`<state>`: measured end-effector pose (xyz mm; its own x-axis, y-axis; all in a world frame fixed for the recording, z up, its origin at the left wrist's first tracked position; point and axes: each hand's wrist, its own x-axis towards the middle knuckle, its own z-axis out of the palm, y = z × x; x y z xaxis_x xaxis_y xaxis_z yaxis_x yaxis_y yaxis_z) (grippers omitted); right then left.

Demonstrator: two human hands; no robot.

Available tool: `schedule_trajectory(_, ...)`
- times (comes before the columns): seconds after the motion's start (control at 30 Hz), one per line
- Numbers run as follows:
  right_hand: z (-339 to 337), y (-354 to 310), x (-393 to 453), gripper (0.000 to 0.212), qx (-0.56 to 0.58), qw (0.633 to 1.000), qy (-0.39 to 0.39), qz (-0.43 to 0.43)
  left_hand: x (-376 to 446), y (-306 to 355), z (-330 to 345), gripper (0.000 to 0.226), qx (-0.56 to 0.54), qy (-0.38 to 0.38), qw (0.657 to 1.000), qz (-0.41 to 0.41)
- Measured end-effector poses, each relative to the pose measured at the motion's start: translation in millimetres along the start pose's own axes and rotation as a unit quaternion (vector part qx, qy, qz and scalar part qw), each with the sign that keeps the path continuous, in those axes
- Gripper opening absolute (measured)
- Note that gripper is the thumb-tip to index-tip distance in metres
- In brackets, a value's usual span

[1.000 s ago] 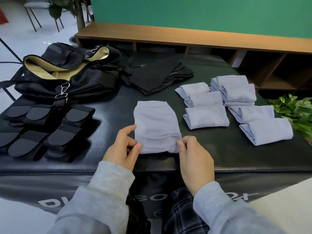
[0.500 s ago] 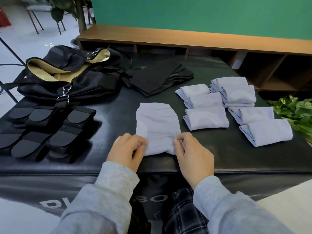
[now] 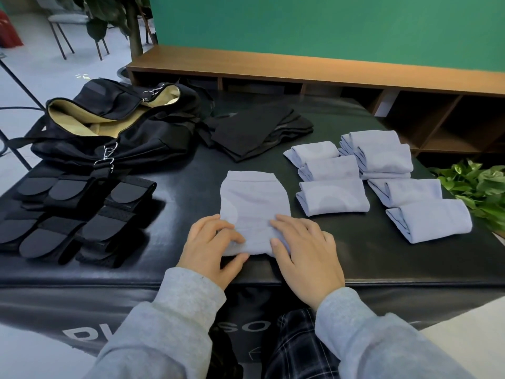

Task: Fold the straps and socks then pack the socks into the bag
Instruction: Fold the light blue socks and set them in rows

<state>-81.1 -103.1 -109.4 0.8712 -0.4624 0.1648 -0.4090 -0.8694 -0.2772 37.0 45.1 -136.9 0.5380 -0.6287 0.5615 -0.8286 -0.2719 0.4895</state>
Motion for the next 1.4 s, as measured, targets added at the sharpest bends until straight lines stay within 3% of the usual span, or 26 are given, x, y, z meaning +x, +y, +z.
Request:
schedule_trajectory(0.23, -6, 2, -5, 0.062, 0.035, 0.998, -0.020, -0.045, 1, 9, 5, 0.033, 0.039, 0.068, 0.993, -0.085)
schedule_trajectory(0.43, -9, 5, -4, 0.066, 0.124, 0.992, -0.030, -0.023, 1, 19, 8, 0.061, 0.101, 0.030, 0.984, -0.142)
schedule_trajectory(0.5, -7, 4, -3, 0.073, 0.126, 0.992, -0.004, -0.007, 0, 21, 7, 0.058, 0.117, 0.023, 0.983, -0.143)
schedule_trajectory(0.67, -1, -1, 0, 0.077, 0.030, 0.999, -0.009, 0.011, 2, 20, 3, 0.024, 0.066, 0.059, 0.989, -0.117)
schedule_trajectory(0.8, -1, 1, 1, 0.071, 0.005, 1.000, -0.019, -0.017, 4, 20, 7, 0.042, 0.119, 0.103, 0.981, -0.115)
schedule_trajectory(0.87, -1, 2, 0, 0.067, 0.010, 0.999, -0.014, -0.029, 4, 20, 3, 0.016, 0.136, 0.119, 0.973, -0.145)
schedule_trajectory(0.9, -1, 2, -1, 0.066, 0.014, 0.999, -0.009, -0.033, 5, 21, 0, 0.019, 0.135, 0.104, 0.968, -0.182)
schedule_trajectory(1.0, -3, 0, -3, 0.062, 0.028, 0.999, 0.008, -0.031, 6, 23, 0, 0.065, 0.156, 0.028, 0.952, -0.262)
schedule_trajectory(1.07, -3, 0, -4, 0.063, 0.036, 0.999, 0.015, -0.025, 5, 27, 2, 0.072, 0.205, 0.007, 0.948, -0.243)
schedule_trajectory(1.13, -3, -1, -5, 0.065, 0.046, 0.999, 0.018, -0.021, 5, 27, 1, 0.061, 0.237, 0.020, 0.951, -0.199)
schedule_trajectory(1.23, -3, 0, -5, 0.066, 0.063, 0.998, 0.020, -0.024, 6, 22, -12, 0.038, 0.240, 0.053, 0.957, -0.153)
schedule_trajectory(1.4, 0, 1, -4, 0.068, 0.061, 0.997, 0.031, -0.030, 4, 7, -34, 0.033, 0.211, 0.041, 0.968, -0.131)
